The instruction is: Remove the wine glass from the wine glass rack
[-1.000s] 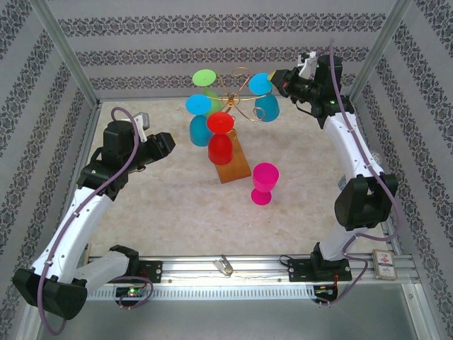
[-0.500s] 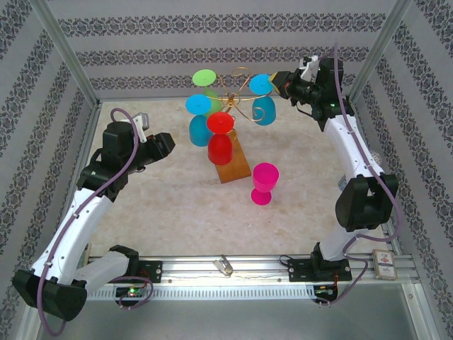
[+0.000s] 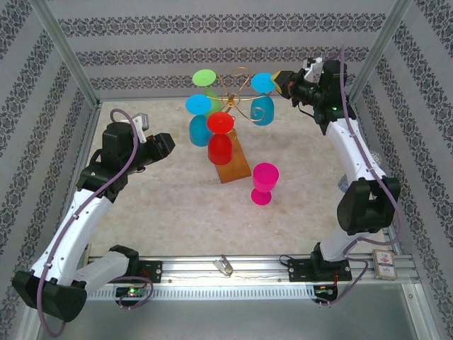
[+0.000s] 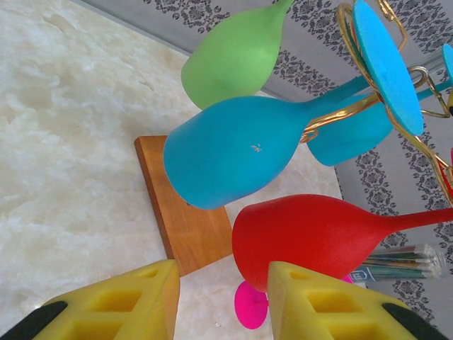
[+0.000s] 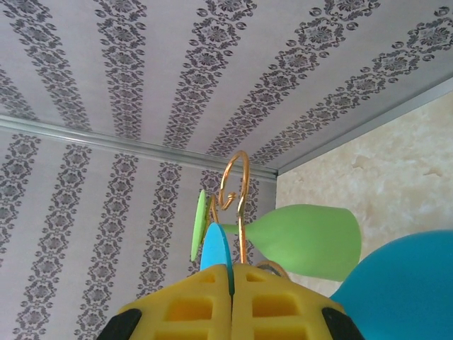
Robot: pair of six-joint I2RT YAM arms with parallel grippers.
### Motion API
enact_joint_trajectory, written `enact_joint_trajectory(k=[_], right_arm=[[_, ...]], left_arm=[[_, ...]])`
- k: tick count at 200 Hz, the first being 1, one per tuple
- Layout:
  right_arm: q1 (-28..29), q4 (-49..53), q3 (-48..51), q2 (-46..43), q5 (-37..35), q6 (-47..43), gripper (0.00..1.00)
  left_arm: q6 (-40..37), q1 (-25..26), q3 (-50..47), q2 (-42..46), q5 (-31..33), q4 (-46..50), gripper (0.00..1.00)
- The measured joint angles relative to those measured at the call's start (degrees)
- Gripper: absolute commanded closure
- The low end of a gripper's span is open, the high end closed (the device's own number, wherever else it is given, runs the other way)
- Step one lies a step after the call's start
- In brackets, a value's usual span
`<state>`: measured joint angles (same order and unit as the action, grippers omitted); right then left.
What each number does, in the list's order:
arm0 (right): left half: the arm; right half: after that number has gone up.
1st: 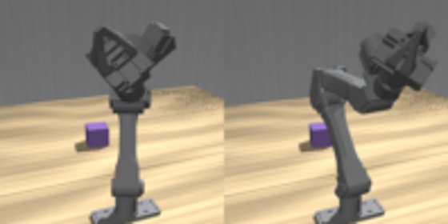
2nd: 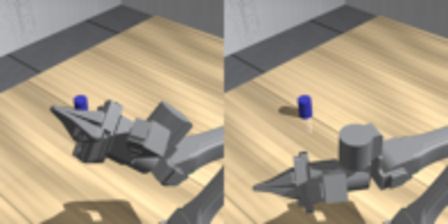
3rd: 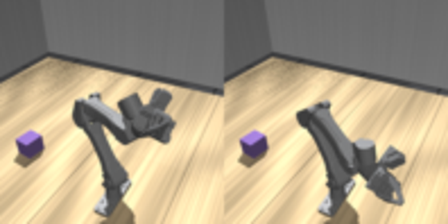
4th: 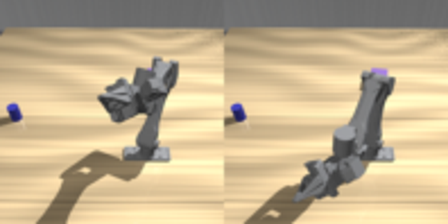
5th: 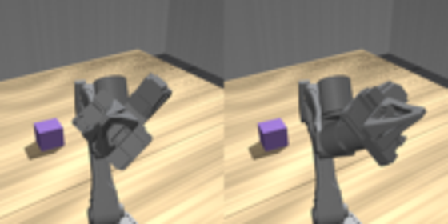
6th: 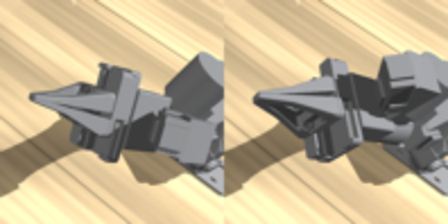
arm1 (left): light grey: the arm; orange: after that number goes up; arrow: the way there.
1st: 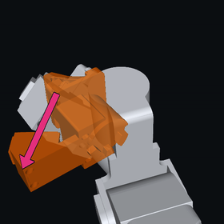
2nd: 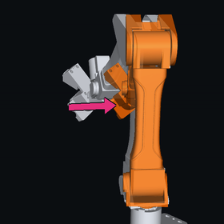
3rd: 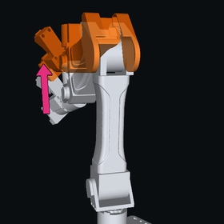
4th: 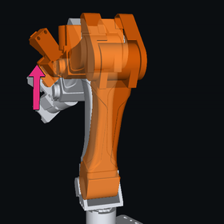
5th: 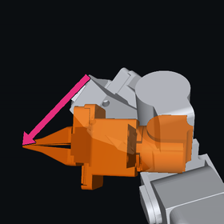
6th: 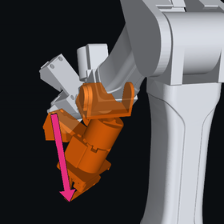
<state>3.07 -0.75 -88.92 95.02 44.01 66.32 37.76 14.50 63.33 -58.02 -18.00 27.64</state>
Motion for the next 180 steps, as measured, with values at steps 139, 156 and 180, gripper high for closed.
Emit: enact_joint_trajectory(k=[139,156,180], right_arm=[[-1.9,-0.4,4.3,-3.1,0.5,1.1,1.00],[-1.8,-0.3,4.5,-3.5,0.5,1.0,1.00],[-1.8,-0.3,4.8,-4.5,0.5,1.0,1.00]], left_arm=[[0.2,0.0,-0.1,0.3,-1.3,-0.2,0.61],[0.2,0.0,-0.1,0.2,-1.3,-0.2,0.61],[0.5,0.0,-0.3,0.2,-1.4,-0.5,0.61]])
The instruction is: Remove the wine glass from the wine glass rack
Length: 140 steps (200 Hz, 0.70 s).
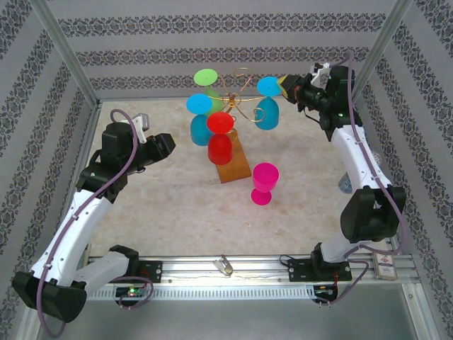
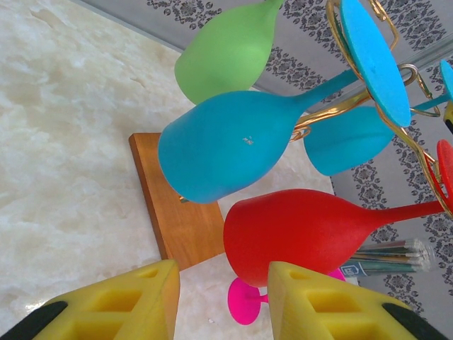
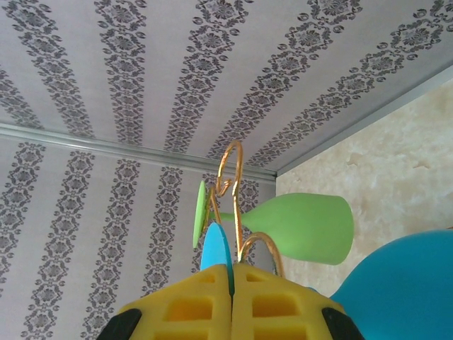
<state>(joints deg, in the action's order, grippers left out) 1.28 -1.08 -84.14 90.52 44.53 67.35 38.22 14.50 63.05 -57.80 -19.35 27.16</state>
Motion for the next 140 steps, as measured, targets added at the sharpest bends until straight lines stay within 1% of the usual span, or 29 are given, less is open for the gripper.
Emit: enact_joint_trajectory(k=[91,140], right_arm=[[2.8,0.1,-0.3,-1.1,0.6,-0.2,1.00],[4.1,0.5,-3.1,0.8,0.6,-0.2,1.00]], left_arm=[[1.1,0.0,-0.7,0.0,-0.2,-1.5,0.61],[1.3,0.0,-1.0,0.3,-0.2,-2.3,0.61]])
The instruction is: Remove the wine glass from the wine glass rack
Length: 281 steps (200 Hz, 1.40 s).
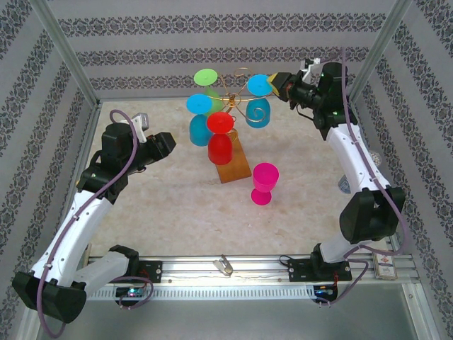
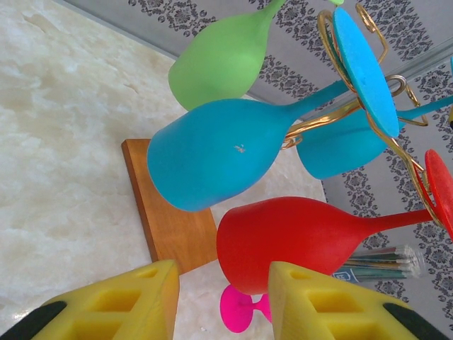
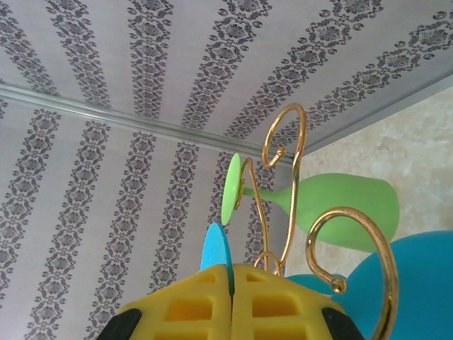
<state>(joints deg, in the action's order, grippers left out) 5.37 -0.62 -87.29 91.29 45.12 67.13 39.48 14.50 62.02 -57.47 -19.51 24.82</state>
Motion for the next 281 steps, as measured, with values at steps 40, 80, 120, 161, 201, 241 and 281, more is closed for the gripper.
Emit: enact_joint_trajectory(k=[40,80,120,161,201,241,281], right_arm=[[0.5,0.0,-2.7,2.6,0.0,0.0,1.00],[0.9,0.1,-5.3,5.7,0.0,0.0,1.00],[0.9,0.1,-7.8,8.3,-0.1,0.0,1.00],[0.9,0.2,-9.6,9.4,-0.7,0.0,1.00],[0.7,0.1,-10.6,10.1,-1.1,0.0,1.00],[-0.5,0.1,-10.6,10.7,-1.8,0.2,1.00],[-2.7,0.1,-10.6,10.8,-2.7,0.2,1.00]], left_arm=[[0.0,0.0,-0.3,0.0,0.0,0.0,0.61],[0.0,0.0,-0.3,0.0,0.0,0.0,0.61],[0.0,0.0,-0.3,0.0,0.0,0.0,0.61],[0.0,0.0,-0.3,0.0,0.1,0.0,0.61],[0.0,0.0,-0.3,0.0,0.1,0.0,0.61],[-0.1,0.0,-0.3,0.0,0.0,0.0,0.60],[-0.5,0.0,-0.3,0.0,0.0,0.0,0.58]])
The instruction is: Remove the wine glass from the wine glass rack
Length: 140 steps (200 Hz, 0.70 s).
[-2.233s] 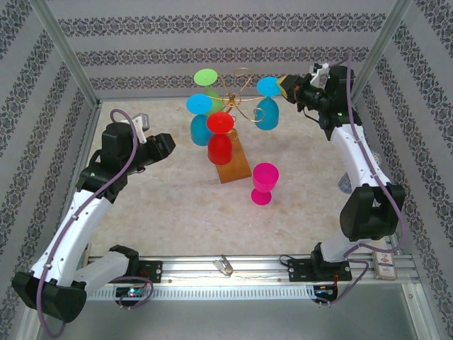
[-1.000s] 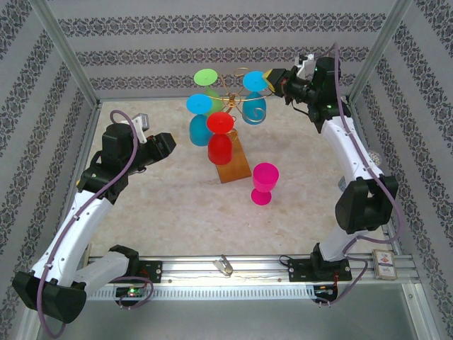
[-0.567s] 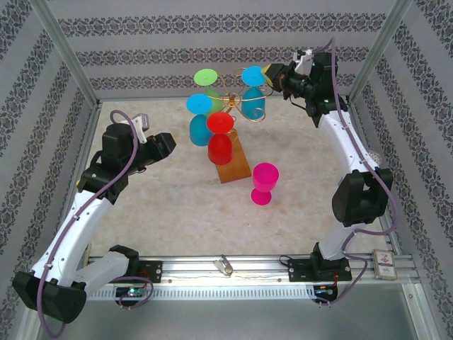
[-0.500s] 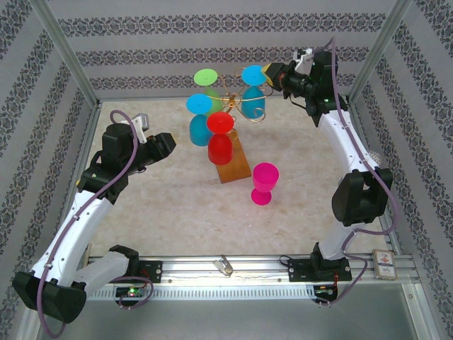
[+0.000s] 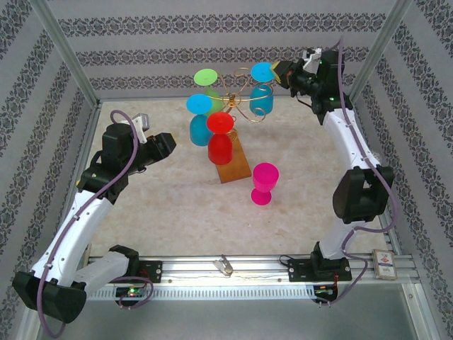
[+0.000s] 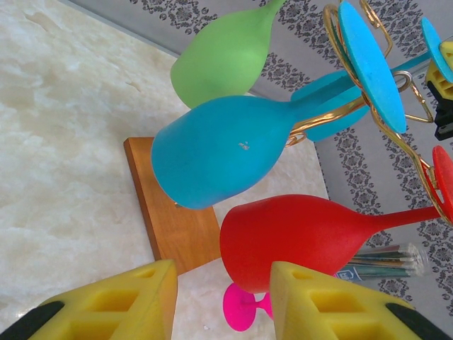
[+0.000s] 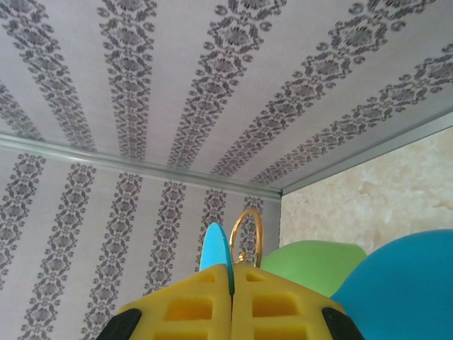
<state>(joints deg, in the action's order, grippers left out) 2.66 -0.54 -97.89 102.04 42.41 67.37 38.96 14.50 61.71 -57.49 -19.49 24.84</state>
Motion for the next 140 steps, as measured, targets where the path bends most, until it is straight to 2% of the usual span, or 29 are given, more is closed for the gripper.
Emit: enact_joint_trajectory(k=[67,140], right_arm=[[-4.1,-0.5,3.7,-2.2,-1.3,0.0,1.00],[-8.4,1.0,14.4,-15.7,-1.0,-1.2,1.00]], left_arm=[[-1.4,0.0,0.4,0.0,-0.3,1.3,0.57],[-2.3,0.0,0.6,1.7,-1.6,4.3,0.57]])
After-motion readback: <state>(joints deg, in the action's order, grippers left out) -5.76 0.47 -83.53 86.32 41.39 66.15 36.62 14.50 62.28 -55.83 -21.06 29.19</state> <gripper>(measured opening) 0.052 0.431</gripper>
